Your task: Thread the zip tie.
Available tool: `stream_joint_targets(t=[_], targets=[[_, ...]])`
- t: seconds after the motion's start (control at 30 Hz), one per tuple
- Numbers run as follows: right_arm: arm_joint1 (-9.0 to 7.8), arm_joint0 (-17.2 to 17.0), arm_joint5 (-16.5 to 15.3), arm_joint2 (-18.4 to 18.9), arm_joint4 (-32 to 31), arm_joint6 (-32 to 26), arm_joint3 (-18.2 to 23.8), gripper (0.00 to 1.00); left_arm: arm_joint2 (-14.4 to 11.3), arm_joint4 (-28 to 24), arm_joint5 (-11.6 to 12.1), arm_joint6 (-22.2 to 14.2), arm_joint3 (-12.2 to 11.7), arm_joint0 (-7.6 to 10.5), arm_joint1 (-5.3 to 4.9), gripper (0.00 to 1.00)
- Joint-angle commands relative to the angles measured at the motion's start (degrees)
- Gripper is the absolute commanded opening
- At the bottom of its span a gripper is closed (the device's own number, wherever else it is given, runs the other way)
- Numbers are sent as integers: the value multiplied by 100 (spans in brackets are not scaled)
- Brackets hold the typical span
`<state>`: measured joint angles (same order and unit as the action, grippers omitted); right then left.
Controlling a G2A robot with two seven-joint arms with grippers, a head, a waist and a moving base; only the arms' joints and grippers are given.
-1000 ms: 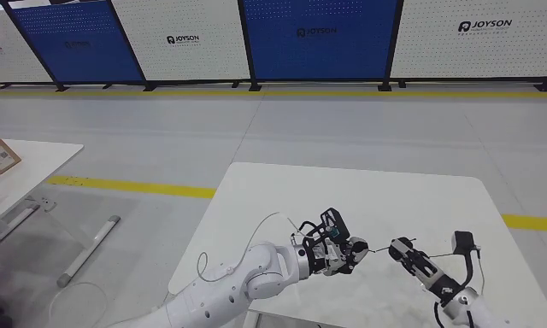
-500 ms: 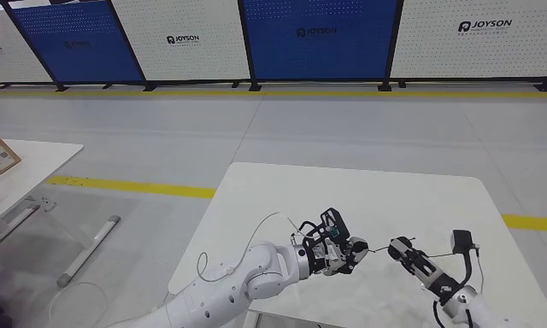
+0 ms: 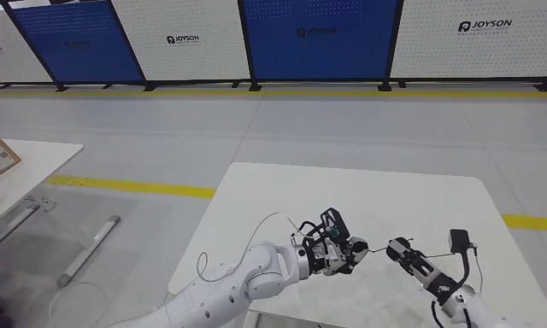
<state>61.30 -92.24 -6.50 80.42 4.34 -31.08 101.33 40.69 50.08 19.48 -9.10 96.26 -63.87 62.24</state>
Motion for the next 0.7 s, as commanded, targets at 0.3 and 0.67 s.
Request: stream_joint_targets(t=[0.3, 0.67], targets=[[6, 25, 25, -41, -29, -93, 70, 0, 0, 0, 0, 0, 0, 0, 0, 0], [8, 81, 59, -77, 82, -311, 43, 0, 0, 0, 0, 0, 0, 0, 0, 0]])
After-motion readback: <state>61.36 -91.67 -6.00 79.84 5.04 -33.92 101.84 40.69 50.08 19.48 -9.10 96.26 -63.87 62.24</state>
